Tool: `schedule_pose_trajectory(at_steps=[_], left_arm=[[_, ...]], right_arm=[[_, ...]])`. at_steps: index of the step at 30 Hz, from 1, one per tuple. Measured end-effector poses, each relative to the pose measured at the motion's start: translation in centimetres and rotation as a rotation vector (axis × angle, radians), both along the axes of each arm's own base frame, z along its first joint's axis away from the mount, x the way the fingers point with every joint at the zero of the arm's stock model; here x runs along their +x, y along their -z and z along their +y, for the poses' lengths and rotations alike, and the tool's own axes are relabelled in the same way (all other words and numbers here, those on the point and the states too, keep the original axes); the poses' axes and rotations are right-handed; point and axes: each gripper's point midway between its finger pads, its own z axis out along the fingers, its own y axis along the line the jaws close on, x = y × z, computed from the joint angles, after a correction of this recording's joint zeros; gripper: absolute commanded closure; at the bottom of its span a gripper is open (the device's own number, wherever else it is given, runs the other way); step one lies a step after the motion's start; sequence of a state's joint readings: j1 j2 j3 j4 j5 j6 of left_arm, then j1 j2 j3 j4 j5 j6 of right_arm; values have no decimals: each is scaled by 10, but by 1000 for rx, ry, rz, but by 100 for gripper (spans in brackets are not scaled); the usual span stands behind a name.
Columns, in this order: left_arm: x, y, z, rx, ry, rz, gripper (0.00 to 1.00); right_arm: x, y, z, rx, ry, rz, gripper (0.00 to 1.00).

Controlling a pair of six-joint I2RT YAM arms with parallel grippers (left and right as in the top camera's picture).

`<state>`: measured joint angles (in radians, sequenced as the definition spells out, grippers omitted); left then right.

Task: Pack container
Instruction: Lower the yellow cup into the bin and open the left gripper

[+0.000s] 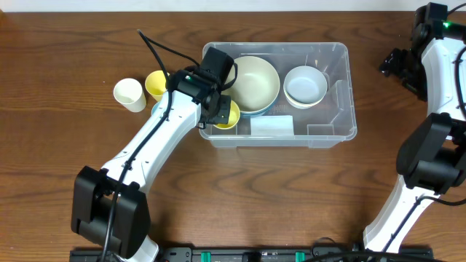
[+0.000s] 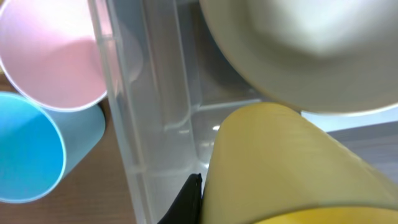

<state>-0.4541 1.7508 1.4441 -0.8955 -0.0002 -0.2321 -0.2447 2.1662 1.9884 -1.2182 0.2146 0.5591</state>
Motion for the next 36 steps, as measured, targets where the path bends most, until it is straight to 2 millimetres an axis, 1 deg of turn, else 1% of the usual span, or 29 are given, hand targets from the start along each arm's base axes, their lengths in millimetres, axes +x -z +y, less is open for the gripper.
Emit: schedule_pose_trajectory(at_steps=[6,10,14,18,24,36], left_arm=[[3,4,-1,0,2,0,93],[10,15,-5,1,5,-1,93],[12,25,-6,9,4,17,93],[11,25,-5,11,4,22,93],[0,28,0,33,4,67,93],[7,26,-3,25,22,39,93]], right_arm=[[0,0,0,0,0,0,1],[0,0,0,0,0,0,1],[0,0,0,0,0,0,1],[0,0,0,0,0,0,1],[0,0,0,0,0,0,1],[0,0,0,0,0,0,1]])
